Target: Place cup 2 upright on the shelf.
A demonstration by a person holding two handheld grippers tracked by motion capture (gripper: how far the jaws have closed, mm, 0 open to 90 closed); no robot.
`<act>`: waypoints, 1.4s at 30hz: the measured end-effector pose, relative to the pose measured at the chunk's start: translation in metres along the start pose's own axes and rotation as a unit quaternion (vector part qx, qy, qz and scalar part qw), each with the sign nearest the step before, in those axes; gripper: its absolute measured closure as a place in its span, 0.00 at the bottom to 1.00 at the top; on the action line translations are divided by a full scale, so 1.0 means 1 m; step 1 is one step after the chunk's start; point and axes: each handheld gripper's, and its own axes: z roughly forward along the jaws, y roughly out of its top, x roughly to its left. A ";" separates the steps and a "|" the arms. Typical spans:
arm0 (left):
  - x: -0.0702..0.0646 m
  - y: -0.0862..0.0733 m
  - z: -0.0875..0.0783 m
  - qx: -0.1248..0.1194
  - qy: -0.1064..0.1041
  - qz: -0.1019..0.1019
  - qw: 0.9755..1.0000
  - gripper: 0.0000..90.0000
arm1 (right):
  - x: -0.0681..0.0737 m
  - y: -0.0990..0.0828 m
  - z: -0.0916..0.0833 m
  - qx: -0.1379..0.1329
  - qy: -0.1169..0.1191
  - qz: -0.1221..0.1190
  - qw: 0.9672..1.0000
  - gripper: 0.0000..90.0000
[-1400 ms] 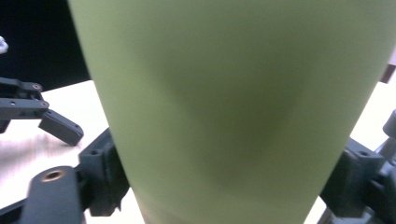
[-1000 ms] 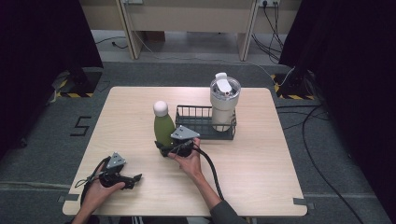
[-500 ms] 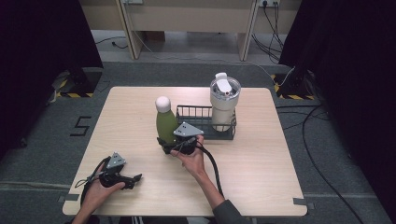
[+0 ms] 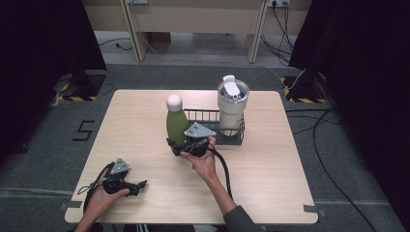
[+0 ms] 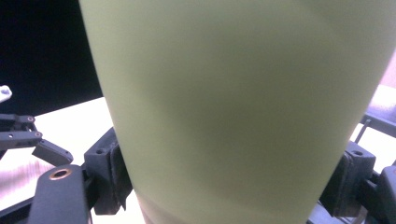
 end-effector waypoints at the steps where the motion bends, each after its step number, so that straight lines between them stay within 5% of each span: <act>1: 0.000 0.000 0.000 0.000 0.000 0.000 1.000 0.02 | 0.000 0.002 -0.002 0.000 -0.002 0.001 1.000 0.23; 42: 0.000 0.000 0.000 0.000 0.000 0.000 1.000 0.02 | -0.011 0.031 -0.020 0.001 -0.023 0.000 1.000 0.23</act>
